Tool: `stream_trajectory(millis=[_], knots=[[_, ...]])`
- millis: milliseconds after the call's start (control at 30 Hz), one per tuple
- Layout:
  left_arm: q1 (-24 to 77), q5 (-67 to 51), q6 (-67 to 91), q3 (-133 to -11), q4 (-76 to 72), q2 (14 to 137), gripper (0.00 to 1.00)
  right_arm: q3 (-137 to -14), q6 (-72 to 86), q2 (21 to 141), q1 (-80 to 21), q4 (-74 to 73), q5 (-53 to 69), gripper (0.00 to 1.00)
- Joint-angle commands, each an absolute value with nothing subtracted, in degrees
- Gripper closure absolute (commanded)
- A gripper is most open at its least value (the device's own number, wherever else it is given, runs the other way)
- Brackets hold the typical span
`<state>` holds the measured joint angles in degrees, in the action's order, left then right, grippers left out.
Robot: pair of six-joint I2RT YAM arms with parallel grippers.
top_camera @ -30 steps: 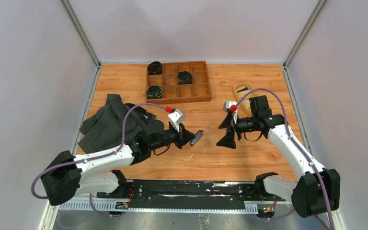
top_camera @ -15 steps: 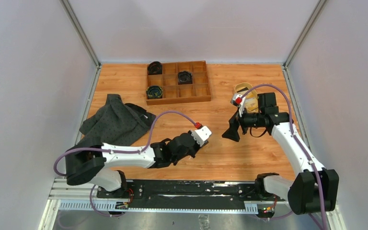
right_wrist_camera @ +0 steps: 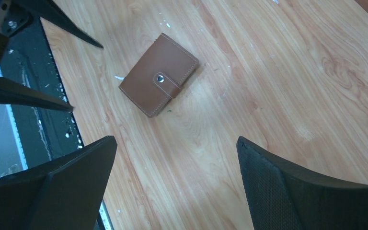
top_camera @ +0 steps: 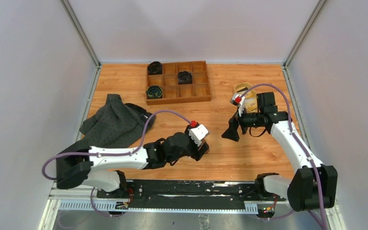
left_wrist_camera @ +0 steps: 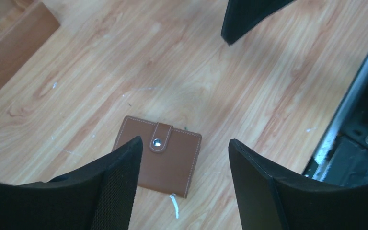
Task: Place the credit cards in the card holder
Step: Place the card holder at the center of the board.
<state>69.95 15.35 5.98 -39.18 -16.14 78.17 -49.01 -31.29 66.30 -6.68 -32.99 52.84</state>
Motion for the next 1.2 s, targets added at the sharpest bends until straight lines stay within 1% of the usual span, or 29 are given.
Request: stream_trajectory(millis=[0, 67, 167, 267, 300, 333, 400, 467, 600, 800, 1167], knots=[[69.10, 15.35, 11.25, -34.50, -16.70, 69.77, 0.25, -48.84, -31.80, 67.32, -6.29, -33.14, 59.02, 0.01], [65.97, 11.75, 16.49, -31.62, -16.78, 66.41, 0.23, -48.70, -32.23, 68.11, -8.10, -33.00, 59.73, 0.02], [61.24, 7.38, 24.03, -27.69, -16.79, 63.04, 0.22, -49.40, -32.87, 69.65, -14.53, -32.34, 54.35, 0.06], [58.98, 7.48, 27.84, -24.67, -16.79, 60.35, 0.21, -51.51, -31.31, 72.13, -22.15, -30.99, 45.94, 0.17], [58.36, 7.78, 28.92, -23.75, -16.79, 59.41, 0.21, -52.33, -30.74, 73.20, -24.16, -30.57, 43.84, 0.20], [57.78, 8.04, 29.91, -22.78, -16.79, 58.42, 0.21, -53.00, -29.99, 74.39, -26.04, -30.08, 42.12, 0.25], [56.62, 8.47, 31.77, -20.84, -16.82, 56.39, 0.19, -54.53, -29.18, 77.50, -29.36, -29.34, 38.85, 0.30], [55.32, 9.04, 34.28, -18.29, -16.87, 54.78, 0.19, -55.94, -28.63, 81.13, -33.28, -29.27, 34.38, 0.32], [53.63, 10.71, 38.56, -14.21, -16.96, 52.12, 0.19, -59.03, -26.25, 87.44, -37.95, -29.23, 26.72, 0.33], [53.53, 13.28, 41.54, -11.50, -16.97, 50.27, 0.20, -61.71, -24.00, 93.66, -41.29, -28.90, 21.58, 0.34], [53.53, 12.60, 42.35, -12.11, -17.05, 52.89, 0.21, -61.96, -24.07, 95.70, -44.73, -28.83, 18.14, 0.34]])
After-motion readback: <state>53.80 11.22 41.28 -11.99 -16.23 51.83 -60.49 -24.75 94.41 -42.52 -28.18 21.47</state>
